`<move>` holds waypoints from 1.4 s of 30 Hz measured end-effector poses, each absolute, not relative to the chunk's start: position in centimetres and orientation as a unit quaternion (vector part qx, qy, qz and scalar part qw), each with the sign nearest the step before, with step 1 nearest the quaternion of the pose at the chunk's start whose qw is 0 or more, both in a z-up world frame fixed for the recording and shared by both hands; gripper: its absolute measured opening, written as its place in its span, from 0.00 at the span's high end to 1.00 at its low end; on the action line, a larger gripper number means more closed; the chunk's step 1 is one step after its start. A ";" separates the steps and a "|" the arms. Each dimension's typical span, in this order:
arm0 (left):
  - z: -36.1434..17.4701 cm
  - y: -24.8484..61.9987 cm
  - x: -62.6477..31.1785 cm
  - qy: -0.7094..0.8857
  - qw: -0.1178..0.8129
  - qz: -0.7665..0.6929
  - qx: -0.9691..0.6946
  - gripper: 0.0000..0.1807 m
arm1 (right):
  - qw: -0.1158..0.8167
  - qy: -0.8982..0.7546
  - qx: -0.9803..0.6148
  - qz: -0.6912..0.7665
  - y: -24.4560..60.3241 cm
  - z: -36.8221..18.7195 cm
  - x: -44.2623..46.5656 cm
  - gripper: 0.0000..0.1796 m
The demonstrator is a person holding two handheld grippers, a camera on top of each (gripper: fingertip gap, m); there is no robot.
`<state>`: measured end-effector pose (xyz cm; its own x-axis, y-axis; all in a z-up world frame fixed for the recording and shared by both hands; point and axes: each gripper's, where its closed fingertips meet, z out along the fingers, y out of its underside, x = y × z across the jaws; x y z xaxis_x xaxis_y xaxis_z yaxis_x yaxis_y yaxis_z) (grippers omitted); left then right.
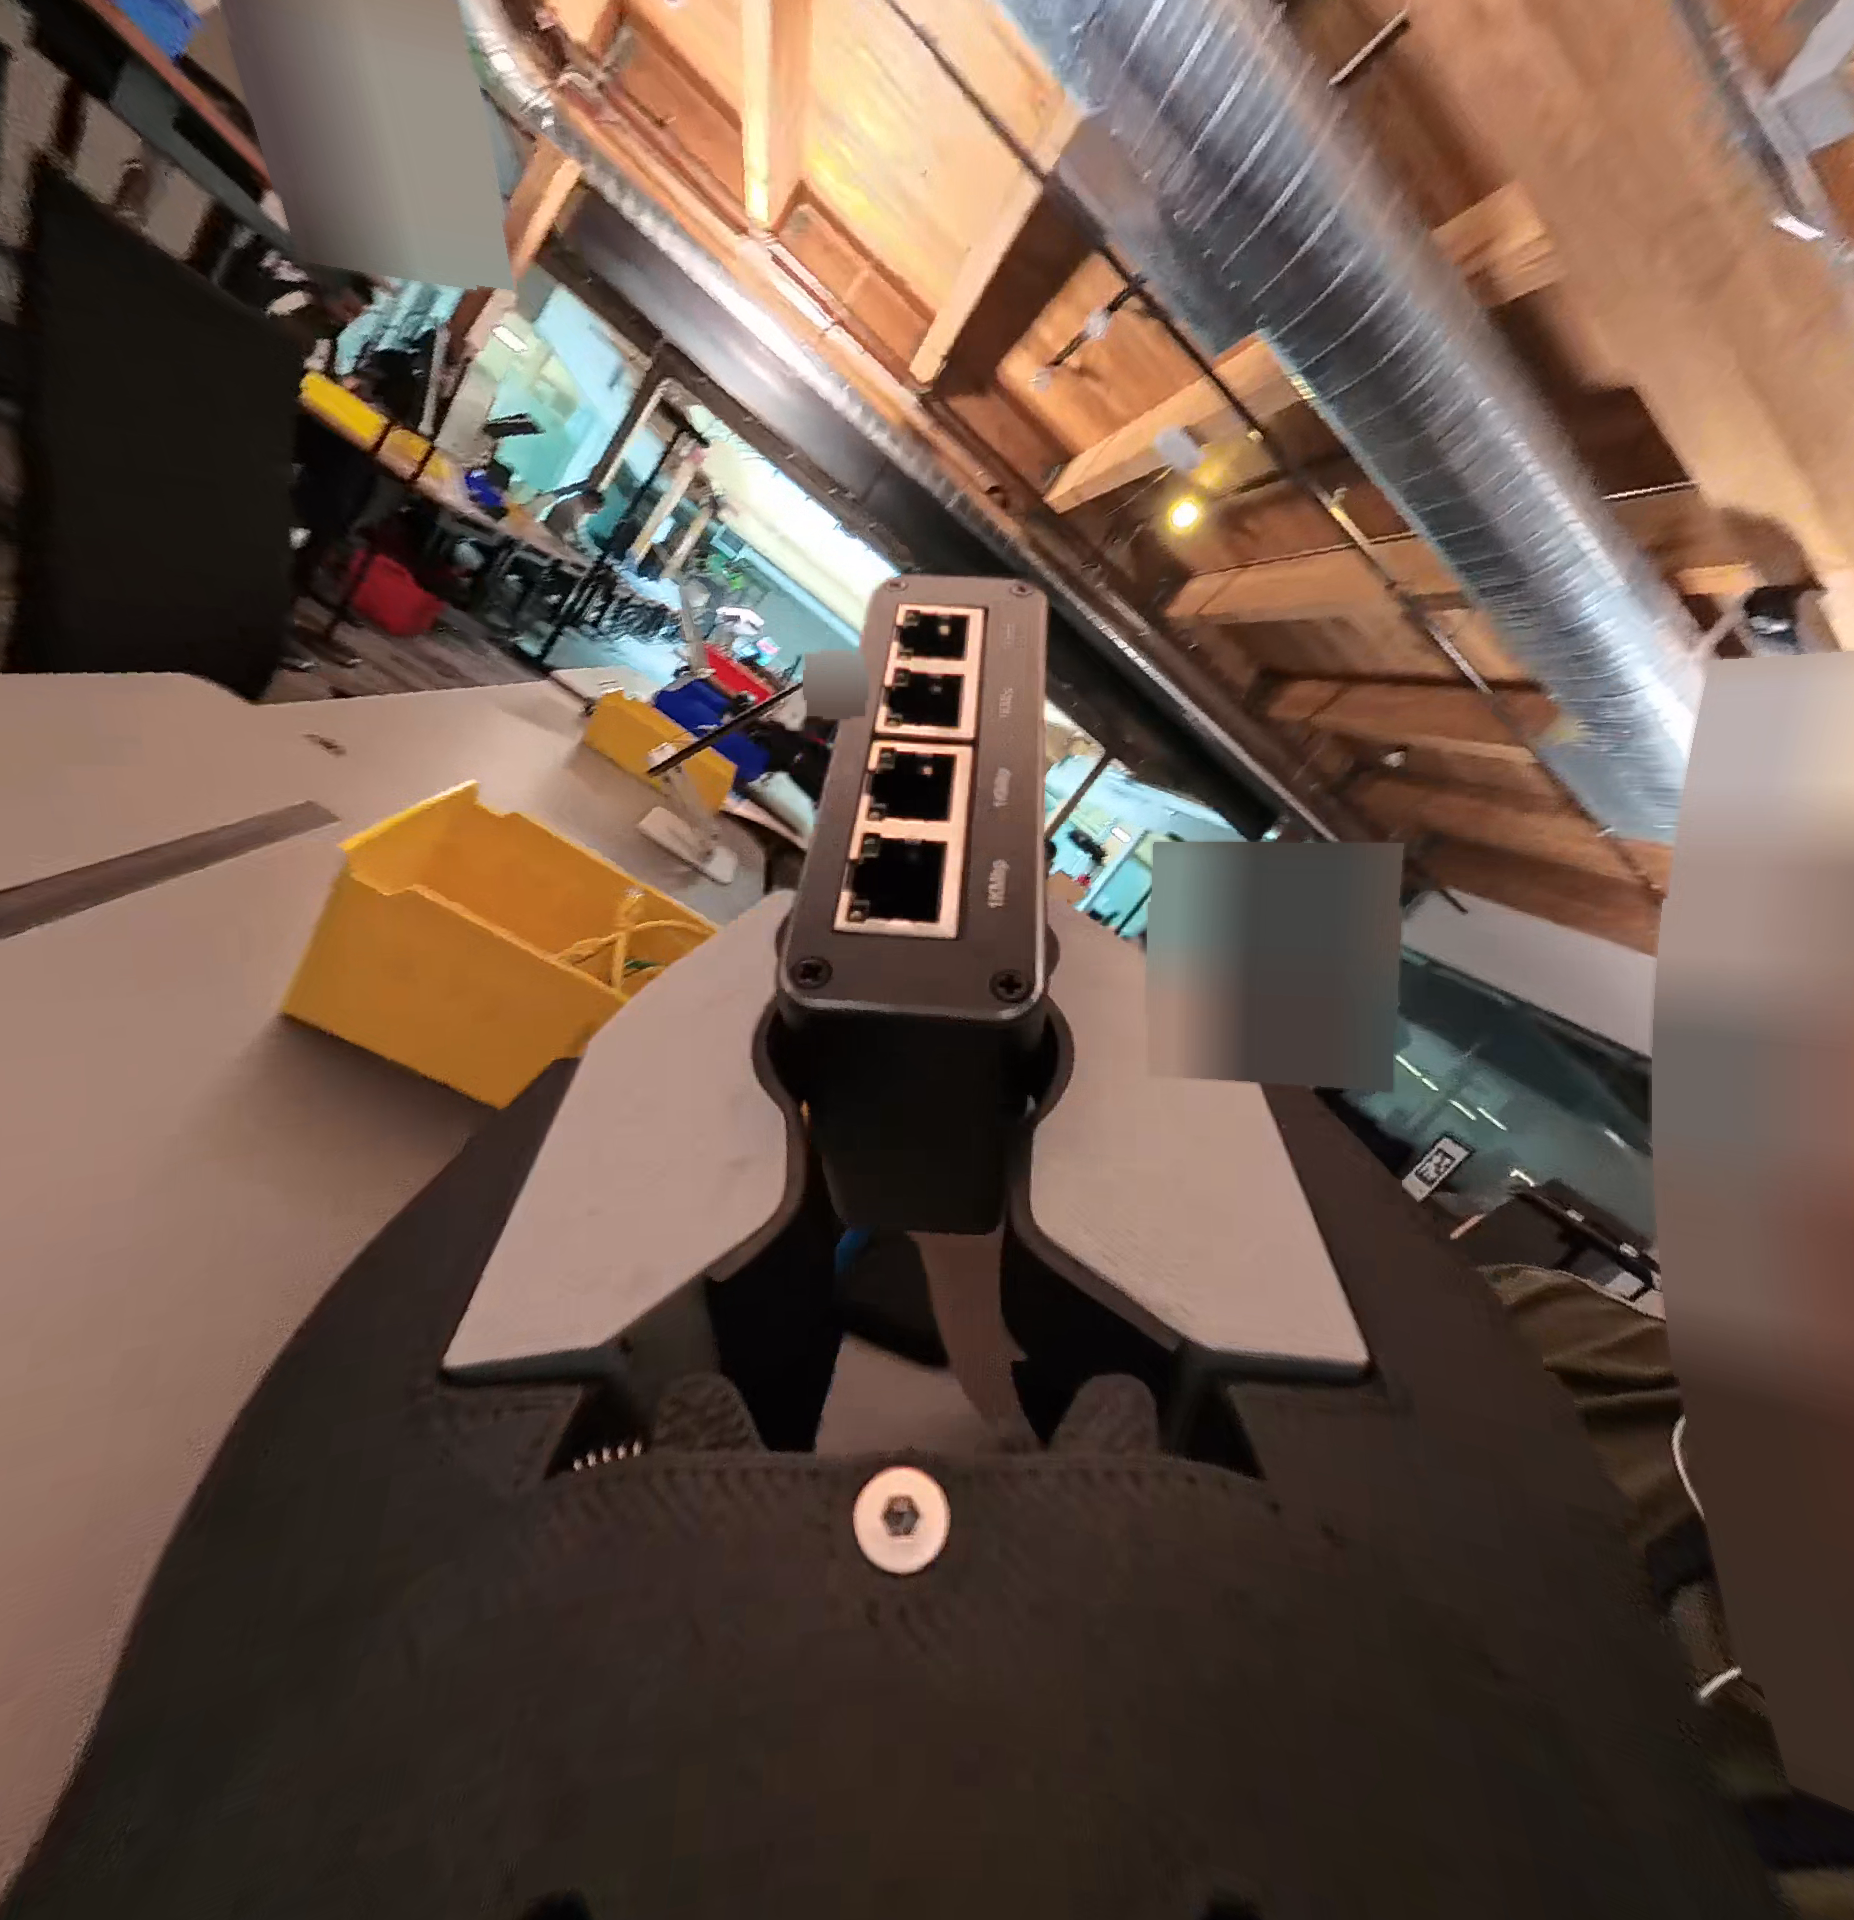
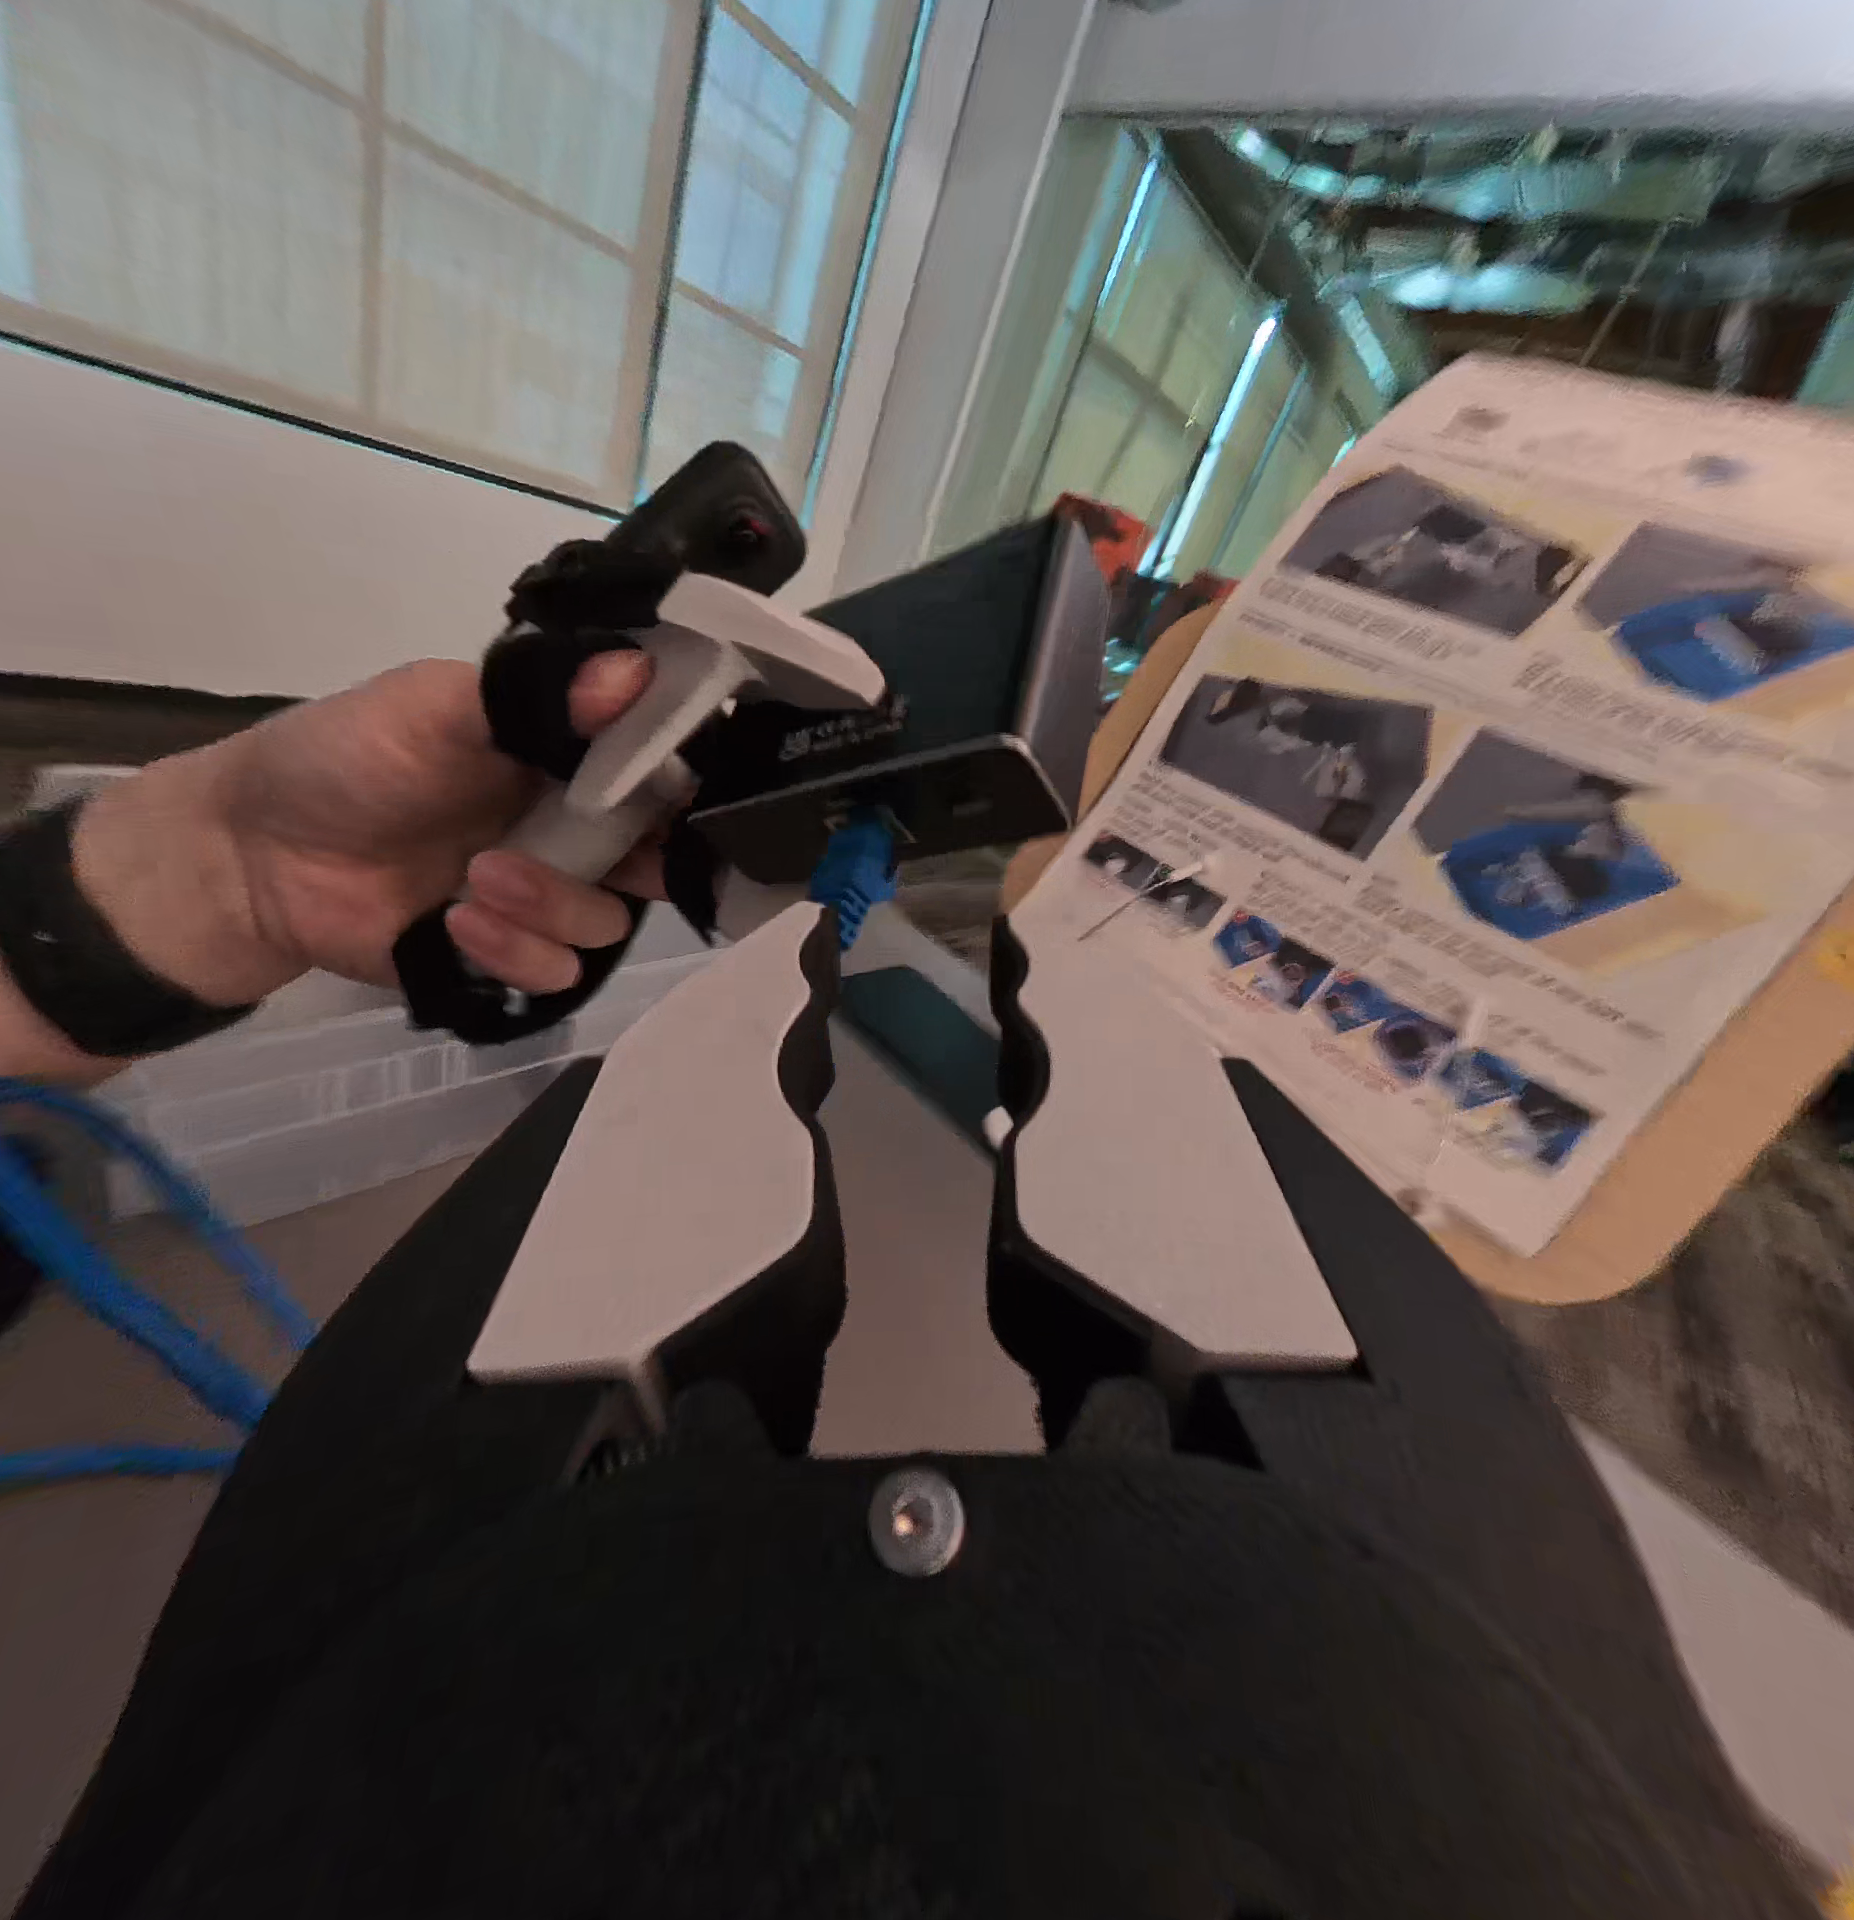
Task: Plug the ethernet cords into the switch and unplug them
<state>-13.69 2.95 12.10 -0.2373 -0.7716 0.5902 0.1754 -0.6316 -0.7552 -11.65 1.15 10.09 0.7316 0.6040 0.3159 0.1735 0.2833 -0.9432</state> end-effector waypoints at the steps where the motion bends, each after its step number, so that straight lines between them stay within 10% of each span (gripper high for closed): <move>1: 12.3 2.9 -13.8 0.286 0.328 -0.735 -0.519 0.80 | 0.708 -0.333 -0.590 0.198 1.1 9.9 -12.0 0.85; 6: 13.9 1.8 -14.6 0.329 0.380 -0.730 -0.464 0.80 | 0.627 -0.276 -0.579 0.443 0.4 11.5 -13.5 0.82; 15: 14.7 -0.2 -14.4 0.393 0.438 -0.694 -0.414 0.80 | 0.622 -0.295 -0.586 0.427 0.3 11.4 -15.4 0.92; 25: 12.7 1.2 -15.9 0.524 0.628 -0.298 -0.492 0.51 | 0.679 -0.452 -0.573 -0.079 2.3 9.6 -10.0 0.93; 31: 7.7 2.7 -13.9 0.623 0.623 0.021 -0.473 0.66 | 0.622 -0.515 -0.556 -0.196 3.1 6.7 -9.7 0.93; 42: 4.9 3.5 -11.5 0.659 0.624 0.137 -0.397 0.79 | 0.598 -0.561 -0.525 -0.228 2.2 5.7 -10.2 0.92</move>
<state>-11.51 3.50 4.91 0.0935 -0.3528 -0.9310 -0.6936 0.6478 -0.3151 -10.19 2.23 5.65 0.2672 0.3164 0.9102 0.8620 0.3437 -0.3725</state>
